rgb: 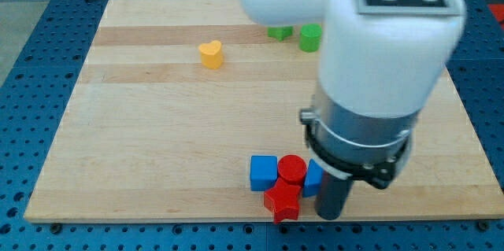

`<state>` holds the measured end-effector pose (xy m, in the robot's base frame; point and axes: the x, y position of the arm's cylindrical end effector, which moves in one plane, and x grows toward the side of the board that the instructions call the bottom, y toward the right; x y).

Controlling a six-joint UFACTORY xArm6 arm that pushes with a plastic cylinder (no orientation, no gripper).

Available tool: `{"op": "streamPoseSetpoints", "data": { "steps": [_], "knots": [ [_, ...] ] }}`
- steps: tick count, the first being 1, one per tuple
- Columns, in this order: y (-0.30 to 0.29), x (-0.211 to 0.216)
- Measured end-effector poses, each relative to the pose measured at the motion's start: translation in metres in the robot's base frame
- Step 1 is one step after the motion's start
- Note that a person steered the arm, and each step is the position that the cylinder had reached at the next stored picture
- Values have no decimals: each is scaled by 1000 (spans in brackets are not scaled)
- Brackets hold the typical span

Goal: Nudge the blue triangle down a bit

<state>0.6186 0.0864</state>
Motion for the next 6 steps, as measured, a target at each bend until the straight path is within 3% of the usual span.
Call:
{"op": "streamPoseSetpoints", "data": {
  "steps": [3, 6],
  "knots": [
    [79, -22],
    [48, -33]
  ]
}}
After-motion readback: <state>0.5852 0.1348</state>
